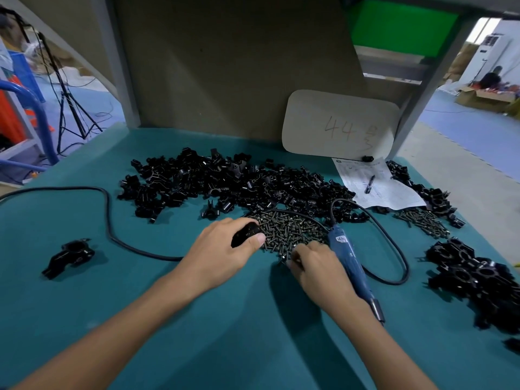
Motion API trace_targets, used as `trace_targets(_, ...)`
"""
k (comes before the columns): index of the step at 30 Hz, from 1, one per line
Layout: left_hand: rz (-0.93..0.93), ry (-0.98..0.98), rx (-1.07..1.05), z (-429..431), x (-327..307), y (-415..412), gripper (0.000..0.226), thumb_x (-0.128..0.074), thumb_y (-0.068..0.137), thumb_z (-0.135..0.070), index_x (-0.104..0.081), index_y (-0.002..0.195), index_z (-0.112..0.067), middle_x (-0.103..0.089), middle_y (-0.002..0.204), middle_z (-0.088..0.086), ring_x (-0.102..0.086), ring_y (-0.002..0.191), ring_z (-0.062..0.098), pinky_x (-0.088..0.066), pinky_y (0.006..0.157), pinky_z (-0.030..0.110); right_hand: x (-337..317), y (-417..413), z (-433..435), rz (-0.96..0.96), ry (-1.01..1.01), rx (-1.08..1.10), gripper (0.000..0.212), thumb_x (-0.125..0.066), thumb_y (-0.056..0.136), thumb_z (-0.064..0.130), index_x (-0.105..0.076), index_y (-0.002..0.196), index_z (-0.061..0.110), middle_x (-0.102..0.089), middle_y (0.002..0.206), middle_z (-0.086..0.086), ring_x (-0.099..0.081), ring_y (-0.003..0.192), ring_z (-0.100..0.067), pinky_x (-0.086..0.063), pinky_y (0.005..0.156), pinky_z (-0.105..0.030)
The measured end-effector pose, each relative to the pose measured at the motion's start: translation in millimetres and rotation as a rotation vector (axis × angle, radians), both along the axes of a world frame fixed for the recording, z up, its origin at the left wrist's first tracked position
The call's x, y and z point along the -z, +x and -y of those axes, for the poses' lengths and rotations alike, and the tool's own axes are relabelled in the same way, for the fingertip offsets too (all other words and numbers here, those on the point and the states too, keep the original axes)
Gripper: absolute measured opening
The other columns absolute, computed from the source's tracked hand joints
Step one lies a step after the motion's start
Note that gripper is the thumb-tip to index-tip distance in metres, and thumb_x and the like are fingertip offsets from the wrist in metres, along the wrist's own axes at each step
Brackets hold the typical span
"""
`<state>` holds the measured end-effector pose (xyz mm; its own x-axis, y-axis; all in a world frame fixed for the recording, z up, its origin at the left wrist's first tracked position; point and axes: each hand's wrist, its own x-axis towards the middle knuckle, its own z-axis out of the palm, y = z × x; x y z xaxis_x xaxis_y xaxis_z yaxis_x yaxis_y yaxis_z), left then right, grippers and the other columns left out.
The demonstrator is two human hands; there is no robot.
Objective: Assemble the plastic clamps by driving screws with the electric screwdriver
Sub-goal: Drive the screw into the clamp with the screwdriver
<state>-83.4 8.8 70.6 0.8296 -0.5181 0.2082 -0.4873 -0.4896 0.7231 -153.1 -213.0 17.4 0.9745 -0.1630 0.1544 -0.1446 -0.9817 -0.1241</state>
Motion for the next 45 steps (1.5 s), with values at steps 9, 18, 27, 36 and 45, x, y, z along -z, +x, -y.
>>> trace_targets(9,0.112,0.030,0.037,-3,-6,-8,0.055,-0.035,0.090,-0.077,-0.061,0.116,-0.037,-0.056,0.096,-0.017,-0.049,0.098,0.002,-0.040,0.085,0.022,-5,-3,-3,-0.052,0.145,0.022,0.008,-0.047,0.104,0.013,-0.044,0.098,0.017,-0.065,0.089,-0.004,-0.062,0.081,-0.026,-0.039,0.068,-0.037)
trace_targets(18,0.250,-0.019,0.035,1,-14,-16,0.047,-0.046,0.089,-0.070,-0.065,0.118,-0.038,-0.067,0.099,-0.021,-0.060,0.090,0.000,-0.053,0.080,0.030,-87,-23,-31,0.280,1.360,-0.195,0.015,-0.063,0.097,0.021,-0.076,0.095,0.016,-0.072,0.081,0.001,-0.064,0.076,-0.009,-0.056,0.072,-0.023)
trace_targets(27,0.237,0.026,0.105,3,-19,-18,0.047,-0.044,0.089,-0.073,-0.061,0.121,-0.042,-0.062,0.094,-0.022,-0.057,0.090,0.000,-0.052,0.080,0.035,-96,-21,-33,0.152,1.338,-0.313,0.020,-0.062,0.093,0.031,-0.077,0.092,0.019,-0.072,0.085,0.000,-0.062,0.079,-0.010,-0.053,0.072,-0.024)
trace_targets(36,0.286,0.030,0.090,1,-19,-15,0.048,-0.043,0.091,-0.071,-0.060,0.126,-0.041,-0.059,0.094,-0.020,-0.053,0.091,0.001,-0.049,0.081,0.029,-100,-25,-21,0.108,1.053,-0.320,0.012,-0.066,0.099,0.015,-0.076,0.103,0.021,-0.075,0.088,-0.001,-0.065,0.078,-0.008,-0.054,0.071,-0.026)
trace_targets(45,0.416,0.071,0.126,2,-30,-21,0.044,-0.044,0.094,-0.064,-0.058,0.126,-0.038,-0.044,0.086,-0.026,-0.042,0.084,-0.001,-0.038,0.072,0.016,-124,-24,-16,-0.043,0.536,-0.407,0.039,-0.043,0.108,0.041,-0.047,0.074,0.022,-0.044,0.062,0.013,-0.038,0.057,-0.004,-0.033,0.055,-0.020)
